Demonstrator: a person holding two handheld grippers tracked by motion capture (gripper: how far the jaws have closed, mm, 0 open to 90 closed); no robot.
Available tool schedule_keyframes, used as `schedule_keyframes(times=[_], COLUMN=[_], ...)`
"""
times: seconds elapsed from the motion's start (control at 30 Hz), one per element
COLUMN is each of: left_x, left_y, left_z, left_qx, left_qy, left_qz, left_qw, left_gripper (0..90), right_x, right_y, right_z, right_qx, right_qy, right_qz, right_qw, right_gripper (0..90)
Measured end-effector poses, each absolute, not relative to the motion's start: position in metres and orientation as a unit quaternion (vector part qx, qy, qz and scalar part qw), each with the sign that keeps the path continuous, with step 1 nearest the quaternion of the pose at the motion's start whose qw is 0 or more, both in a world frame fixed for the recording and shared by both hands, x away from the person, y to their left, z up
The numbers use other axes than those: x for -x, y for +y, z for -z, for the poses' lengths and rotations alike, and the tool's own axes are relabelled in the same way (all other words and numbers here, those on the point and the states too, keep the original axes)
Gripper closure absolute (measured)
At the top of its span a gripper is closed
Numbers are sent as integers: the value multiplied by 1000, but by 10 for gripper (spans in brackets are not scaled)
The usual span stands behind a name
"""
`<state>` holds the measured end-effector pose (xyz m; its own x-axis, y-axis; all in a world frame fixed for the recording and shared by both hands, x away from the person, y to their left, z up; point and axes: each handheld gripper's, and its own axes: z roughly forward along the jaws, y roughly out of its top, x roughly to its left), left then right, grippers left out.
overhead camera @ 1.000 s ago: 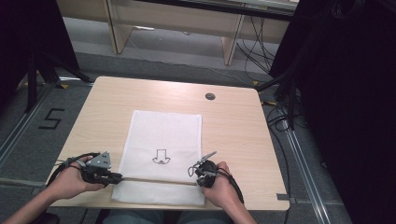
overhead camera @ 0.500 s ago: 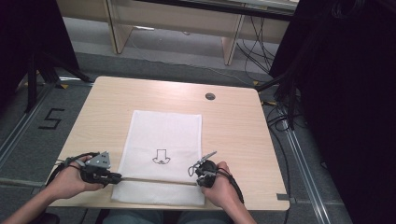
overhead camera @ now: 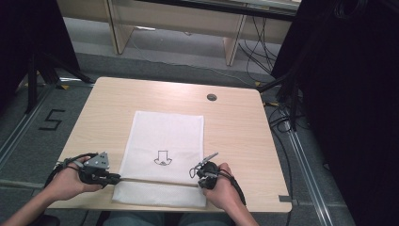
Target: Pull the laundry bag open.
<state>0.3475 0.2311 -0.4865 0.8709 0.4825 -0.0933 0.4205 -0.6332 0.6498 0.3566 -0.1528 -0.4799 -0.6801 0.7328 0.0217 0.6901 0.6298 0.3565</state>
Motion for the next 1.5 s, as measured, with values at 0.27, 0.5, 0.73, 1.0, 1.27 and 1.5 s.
schedule_keyframes(times=[0.27, 0.5, 0.73, 1.0, 1.27, 1.5], left_x=[-348, -348, -348, -347, -349, -349], left_y=[232, 233, 233, 236, 242, 243], left_z=[486, 484, 484, 483, 484, 483], left_qx=[-901, -904, -901, -900, -903, -904], left_qy=[254, 245, 253, 258, 263, 260], left_qz=[-43, -51, -42, -48, -51, -57], left_qw=[348, 347, 348, 348, 336, 334], left_gripper=[816, 816, 816, 816, 816, 816], right_x=[-357, -358, -358, -357, -357, -358], right_y=[-153, -154, -154, -153, -153, -154], right_z=[480, 480, 480, 479, 479, 479], right_qx=[-396, -393, -395, -402, -402, -396], right_qy=[900, 901, 901, 898, 898, 901], right_qz=[-170, -171, -172, -169, -170, -170], right_qw=[62, 60, 56, 56, 54, 57], right_gripper=[900, 900, 900, 900, 900, 900])
